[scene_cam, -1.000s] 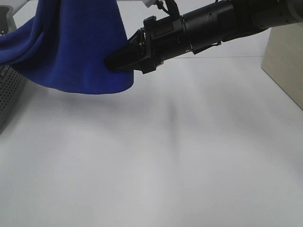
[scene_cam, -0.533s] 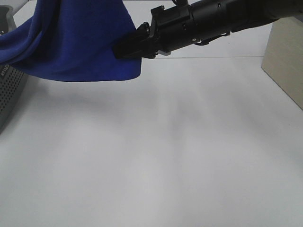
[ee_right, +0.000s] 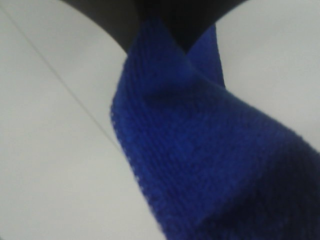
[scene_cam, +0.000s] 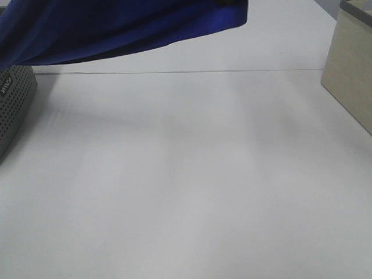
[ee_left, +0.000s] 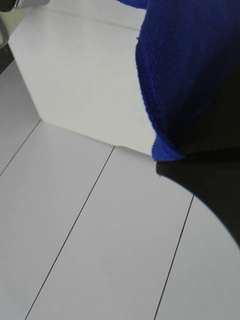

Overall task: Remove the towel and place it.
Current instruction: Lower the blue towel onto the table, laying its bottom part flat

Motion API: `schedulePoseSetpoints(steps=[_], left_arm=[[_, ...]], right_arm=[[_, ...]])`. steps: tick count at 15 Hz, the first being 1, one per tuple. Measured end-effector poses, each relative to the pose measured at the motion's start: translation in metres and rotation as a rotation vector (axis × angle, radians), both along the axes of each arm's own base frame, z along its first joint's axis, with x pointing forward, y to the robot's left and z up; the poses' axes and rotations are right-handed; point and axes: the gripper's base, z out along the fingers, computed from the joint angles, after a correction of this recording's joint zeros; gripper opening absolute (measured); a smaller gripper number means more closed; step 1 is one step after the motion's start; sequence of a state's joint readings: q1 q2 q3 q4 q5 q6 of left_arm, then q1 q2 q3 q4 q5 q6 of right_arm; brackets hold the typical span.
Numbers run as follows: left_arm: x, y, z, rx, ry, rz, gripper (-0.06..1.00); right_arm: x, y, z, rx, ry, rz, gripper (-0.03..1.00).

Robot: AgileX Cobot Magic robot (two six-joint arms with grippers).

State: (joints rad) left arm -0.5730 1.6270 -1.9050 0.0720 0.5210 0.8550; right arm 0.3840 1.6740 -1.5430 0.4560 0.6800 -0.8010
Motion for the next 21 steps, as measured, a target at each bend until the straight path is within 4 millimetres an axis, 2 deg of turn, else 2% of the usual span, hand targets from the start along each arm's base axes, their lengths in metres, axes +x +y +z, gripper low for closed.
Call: schedulePoseSetpoints(steps=[3,4,7,9,14,15,18,21], left_arm=[[0.013,-0.010,0.005,-0.100,-0.141,-0.013,0.00],[0.021,-0.016,0.005,-0.149,-0.222,-0.022,0.00],[0.027,-0.020,0.001,-0.168,-0.254,-0.027,0.00],[0.033,-0.016,-0.001,-0.177,-0.268,-0.012,0.00],[0.051,0.014,0.004,-0.304,-0.270,0.061,0.00],[0.058,0.016,0.000,-0.319,-0.281,0.072,0.00],[0.074,0.020,-0.007,-0.351,-0.351,0.094,0.00],[0.091,0.036,-0.013,-0.408,-0.405,0.137,0.00]], right_arm=[[0.011,-0.012,0.047,-0.070,-0.174,-0.120,0.02],[0.014,-0.018,0.077,-0.069,-0.306,-0.176,0.02],[0.016,-0.024,0.097,-0.091,-0.425,-0.218,0.02],[0.019,-0.027,0.102,-0.122,-0.487,-0.239,0.02],[0.024,-0.033,0.111,-0.161,-0.602,-0.296,0.02],[0.030,-0.030,0.114,-0.122,-0.679,-0.301,0.02],[0.044,-0.022,0.107,-0.101,-0.735,-0.288,0.02],[0.062,-0.015,0.104,-0.091,-0.775,-0.283,0.02]])
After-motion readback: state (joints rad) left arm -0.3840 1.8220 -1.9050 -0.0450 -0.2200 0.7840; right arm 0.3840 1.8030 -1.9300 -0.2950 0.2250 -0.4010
